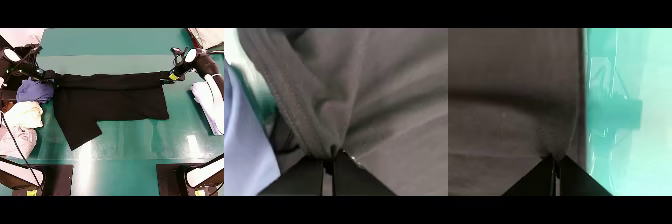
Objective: Fold the shirts.
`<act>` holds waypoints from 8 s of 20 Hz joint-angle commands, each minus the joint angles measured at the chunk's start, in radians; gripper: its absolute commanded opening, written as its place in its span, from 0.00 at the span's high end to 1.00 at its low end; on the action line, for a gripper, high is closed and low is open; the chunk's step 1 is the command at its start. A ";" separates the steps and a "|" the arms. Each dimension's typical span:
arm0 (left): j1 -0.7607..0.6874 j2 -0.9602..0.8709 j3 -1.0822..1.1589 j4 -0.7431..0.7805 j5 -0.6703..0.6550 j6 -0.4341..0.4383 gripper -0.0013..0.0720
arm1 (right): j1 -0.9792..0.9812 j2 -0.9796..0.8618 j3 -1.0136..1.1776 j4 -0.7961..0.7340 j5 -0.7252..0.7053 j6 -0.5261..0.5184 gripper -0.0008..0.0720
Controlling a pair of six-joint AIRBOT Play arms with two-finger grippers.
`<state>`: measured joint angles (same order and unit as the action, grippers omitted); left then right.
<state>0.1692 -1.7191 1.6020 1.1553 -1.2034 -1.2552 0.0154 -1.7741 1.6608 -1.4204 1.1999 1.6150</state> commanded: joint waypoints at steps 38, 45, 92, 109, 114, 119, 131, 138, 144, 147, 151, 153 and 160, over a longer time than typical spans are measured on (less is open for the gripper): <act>0.000 0.703 -1.109 -0.234 0.148 -0.177 0.93 | -0.230 0.462 -0.437 0.346 0.227 -0.294 0.49; 0.000 0.704 -1.029 -0.272 0.069 -0.105 0.94 | -0.292 0.459 -0.669 0.348 0.184 -0.341 0.27; -0.121 0.711 -0.726 -0.246 0.245 -0.146 0.94 | -0.434 0.644 -0.620 0.303 0.081 -0.313 0.96; -0.121 0.542 -0.600 -0.302 0.258 -0.144 0.59 | -0.353 0.262 -0.284 0.304 0.121 -0.304 0.23; -0.135 0.542 -0.591 -0.325 0.133 -0.098 0.94 | -0.488 0.189 -0.320 0.343 0.215 -0.414 0.22; -0.240 0.541 -0.591 -0.324 0.130 -0.099 0.94 | -0.528 0.047 -0.320 0.508 0.214 -0.492 0.22; -0.302 0.540 -0.591 -0.324 0.156 -0.107 0.94 | -0.443 -0.063 -0.320 0.666 0.151 -0.591 0.93; -0.307 0.500 -0.547 -0.332 0.241 -0.171 0.95 | -0.407 0.106 -0.304 0.772 0.171 -0.598 0.96; -0.470 0.227 -0.294 -0.330 0.243 -0.152 0.95 | -0.221 0.209 -0.037 0.772 0.273 -0.454 0.96; -0.553 0.050 -0.175 -0.332 0.241 -0.154 0.95 | -0.088 0.214 0.097 0.771 0.276 -0.410 0.96; -0.613 -0.122 -0.060 -0.333 0.234 -0.186 0.94 | 0.066 0.213 0.208 0.763 0.262 -0.380 0.96; -0.613 -0.149 -0.046 -0.349 0.246 -0.186 0.94 | 0.125 0.213 0.230 0.763 0.251 -0.365 0.96; -0.591 -0.145 -0.031 -0.351 0.227 -0.185 0.95 | 0.254 0.191 0.229 0.764 0.196 -0.365 0.96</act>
<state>-0.4347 -1.8580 1.5547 0.8036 -0.9478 -1.4391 0.2180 -1.5745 1.8835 -0.6571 1.4281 1.2461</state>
